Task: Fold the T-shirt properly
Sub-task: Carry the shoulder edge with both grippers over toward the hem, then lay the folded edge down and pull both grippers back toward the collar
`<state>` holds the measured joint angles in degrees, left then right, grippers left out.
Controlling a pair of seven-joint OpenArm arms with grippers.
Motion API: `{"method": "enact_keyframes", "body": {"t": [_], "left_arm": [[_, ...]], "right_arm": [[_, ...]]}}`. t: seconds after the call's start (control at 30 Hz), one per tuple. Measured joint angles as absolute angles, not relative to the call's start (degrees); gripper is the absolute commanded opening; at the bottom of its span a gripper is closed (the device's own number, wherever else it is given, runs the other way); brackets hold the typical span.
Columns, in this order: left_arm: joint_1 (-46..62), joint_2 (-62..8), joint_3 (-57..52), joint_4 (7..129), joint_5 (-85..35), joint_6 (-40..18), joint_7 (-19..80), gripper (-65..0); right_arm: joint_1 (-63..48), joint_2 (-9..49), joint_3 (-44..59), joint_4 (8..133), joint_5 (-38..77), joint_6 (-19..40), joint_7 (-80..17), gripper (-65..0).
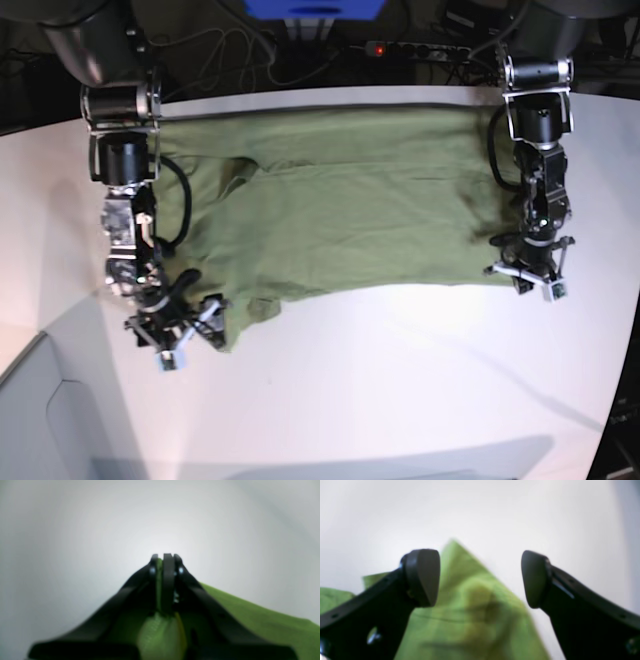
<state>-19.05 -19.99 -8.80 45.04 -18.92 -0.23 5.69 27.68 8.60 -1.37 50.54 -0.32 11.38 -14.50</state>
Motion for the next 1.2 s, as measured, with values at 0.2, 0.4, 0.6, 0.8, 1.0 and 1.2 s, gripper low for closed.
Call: {"method": "enact_keyframes", "body": {"t": [0.2, 0.4, 0.6, 0.8, 1.0, 1.2], "left_arm": [[-18.9, -20.0, -8.8, 45.0, -18.9, -0.2, 5.7, -65.0], [-18.3, -20.0, -8.8, 45.2, -19.1, -0.3, 4.9, -65.0], [-18.2, -19.7, -8.8, 45.1, -19.0, -0.2, 4.7, -65.0], [-18.2, -19.6, -8.8, 45.2, -19.0, 0.0, 4.6, -65.0], [-17.9, -19.6, -8.8, 45.8, -19.1, -0.1, 4.7, -65.0], [-17.0, -19.9, -9.1, 46.1, -19.4, -0.3, 4.6, -65.0]], "right_arm": [[33.3, 8.5, -4.1, 37.5, -0.3, 11.3, -6.7, -15.9], [36.3, 8.1, -4.2, 28.5, -0.6, 11.3, -2.3, -16.7], [35.9, 7.3, -4.2, 28.4, -0.6, 11.3, -2.3, -39.3], [34.9, 6.6, -4.4, 28.4, -0.3, 11.3, -1.5, -65.0], [34.2, 6.7, -4.0, 31.1, -0.4, 11.3, -3.1, -64.9], [25.7, 7.7, -4.0, 47.7, -0.3, 11.3, -2.3, -64.9]]}}
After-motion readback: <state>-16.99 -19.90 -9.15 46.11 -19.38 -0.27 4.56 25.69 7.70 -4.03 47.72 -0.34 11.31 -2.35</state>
